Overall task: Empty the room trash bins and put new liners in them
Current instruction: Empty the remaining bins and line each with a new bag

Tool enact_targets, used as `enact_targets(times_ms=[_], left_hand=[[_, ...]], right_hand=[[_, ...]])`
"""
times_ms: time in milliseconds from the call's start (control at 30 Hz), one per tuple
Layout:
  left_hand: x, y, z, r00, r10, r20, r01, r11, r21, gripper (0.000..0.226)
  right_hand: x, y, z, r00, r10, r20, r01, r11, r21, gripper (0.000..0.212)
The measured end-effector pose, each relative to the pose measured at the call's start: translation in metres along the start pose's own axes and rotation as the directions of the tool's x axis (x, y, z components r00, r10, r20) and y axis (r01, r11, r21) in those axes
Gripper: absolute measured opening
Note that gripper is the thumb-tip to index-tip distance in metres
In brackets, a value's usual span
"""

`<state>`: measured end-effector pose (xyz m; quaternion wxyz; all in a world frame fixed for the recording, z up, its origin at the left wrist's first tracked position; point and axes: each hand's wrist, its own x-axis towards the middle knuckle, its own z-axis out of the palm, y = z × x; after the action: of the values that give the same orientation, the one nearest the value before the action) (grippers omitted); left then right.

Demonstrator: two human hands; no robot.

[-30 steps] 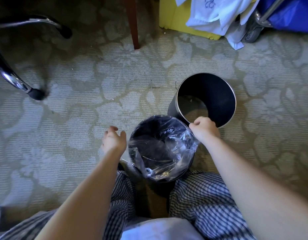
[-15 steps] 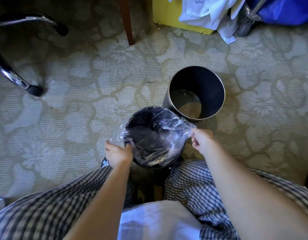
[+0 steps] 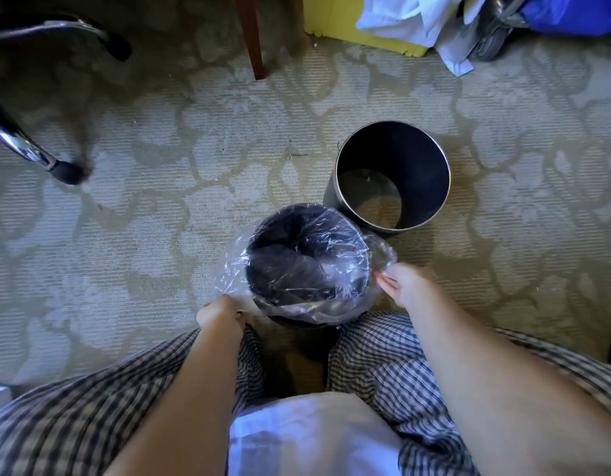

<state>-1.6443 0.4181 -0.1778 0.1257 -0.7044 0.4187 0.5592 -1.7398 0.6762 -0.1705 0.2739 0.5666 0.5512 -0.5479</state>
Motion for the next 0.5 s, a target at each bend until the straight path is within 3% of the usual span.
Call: enact_targets(times_ms=[133,200,267,333,400,500], left_hand=[[0.017,-0.005,-0.008,0.983,-0.183,0.018,0.184,0.970,-0.162,0.015],[0.021,-0.005,-0.006,0.984,-0.158,0.088,0.174,0.960,-0.222,0.023],[0.015,-0.006,-0.002,0.991,-0.082,0.108,0.107,0.961,-0.254,0.022],[0.003,-0.004,0.000,0.996,-0.046,0.076,0.065,0.959,-0.275,0.010],[-0.003,-0.002,0.000,0.998,-0.030,0.048,0.039,0.978,-0.206,0.013],[-0.011,-0.003,0.000,0.994,-0.069,0.084,0.071,0.997,-0.015,0.030]], right_hand=[[-0.018,0.004,0.008,0.988,0.054,0.146,-0.009,0.955,-0.296,0.012],[-0.026,0.005,0.010,0.989,0.056,0.134,0.006,0.907,-0.421,0.014],[-0.026,0.006,0.009,0.993,-0.116,0.026,0.107,0.781,-0.615,0.017],[-0.025,0.004,0.009,0.894,-0.448,-0.023,0.268,0.574,-0.773,0.020],[-0.035,0.000,0.013,0.790,-0.595,0.147,0.480,0.452,-0.752,0.011],[-0.058,0.001,0.027,0.723,-0.484,0.493,0.661,0.275,-0.699,0.010]])
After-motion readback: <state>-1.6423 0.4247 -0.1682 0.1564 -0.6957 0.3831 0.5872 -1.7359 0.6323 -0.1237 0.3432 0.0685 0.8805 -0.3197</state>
